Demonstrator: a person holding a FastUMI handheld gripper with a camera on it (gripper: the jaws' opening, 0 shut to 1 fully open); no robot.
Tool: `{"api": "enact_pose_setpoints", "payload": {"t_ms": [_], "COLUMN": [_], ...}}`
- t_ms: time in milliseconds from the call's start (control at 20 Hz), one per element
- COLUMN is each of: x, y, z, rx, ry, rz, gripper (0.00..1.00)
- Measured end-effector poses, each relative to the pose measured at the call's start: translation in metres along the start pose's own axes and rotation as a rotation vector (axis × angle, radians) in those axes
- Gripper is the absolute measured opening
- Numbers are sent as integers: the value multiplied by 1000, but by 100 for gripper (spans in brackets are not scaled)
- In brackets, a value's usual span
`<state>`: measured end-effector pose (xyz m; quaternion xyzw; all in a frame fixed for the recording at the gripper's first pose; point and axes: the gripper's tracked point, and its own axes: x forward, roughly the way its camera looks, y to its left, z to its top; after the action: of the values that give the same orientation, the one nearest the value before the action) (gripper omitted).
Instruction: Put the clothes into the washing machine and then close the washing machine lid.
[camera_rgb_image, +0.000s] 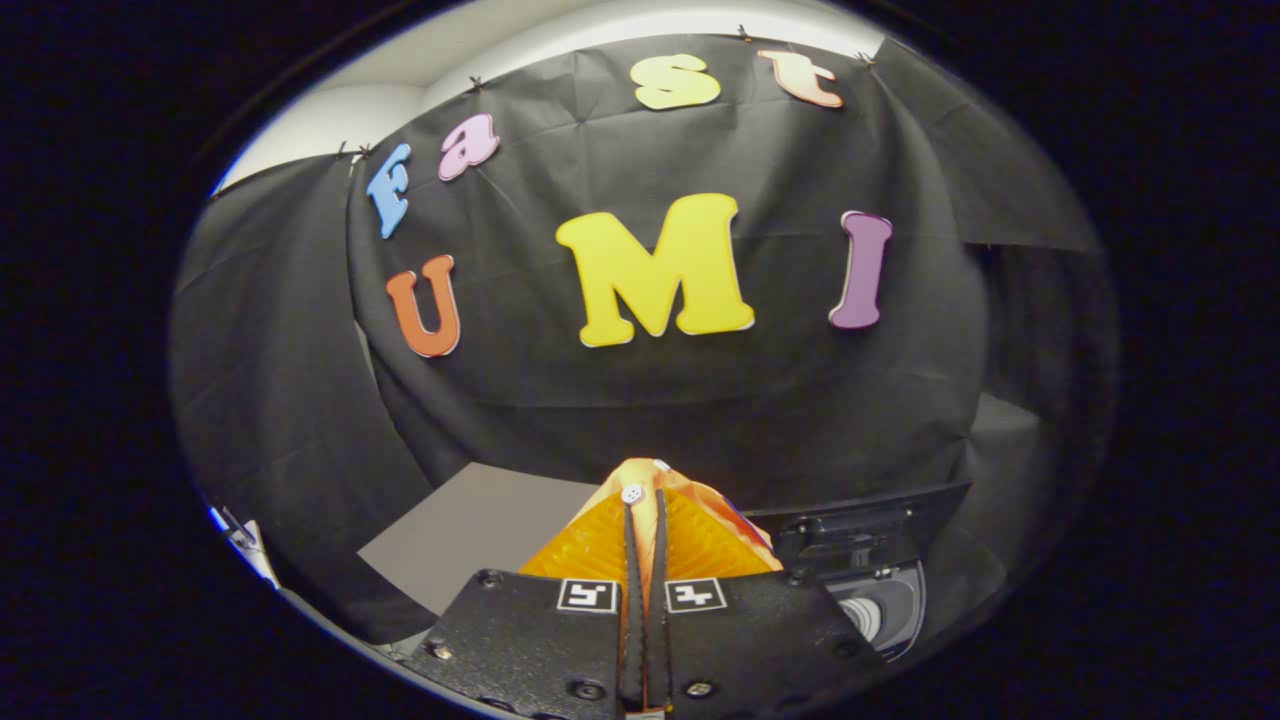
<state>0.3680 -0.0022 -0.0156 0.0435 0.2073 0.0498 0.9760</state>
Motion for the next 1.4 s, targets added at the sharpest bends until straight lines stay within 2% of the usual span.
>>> {"api": "enact_pose_setpoints", "payload": {"t_ms": [700, 1050, 1400], "x": [-32, -12, 23], "y": [-122, -159, -194], "z": [-26, -60, -123], "rx": [98, 118, 133], "ry": [8, 42, 159], "rz": [-202, -253, -299], "gripper": [5, 5, 5]}}
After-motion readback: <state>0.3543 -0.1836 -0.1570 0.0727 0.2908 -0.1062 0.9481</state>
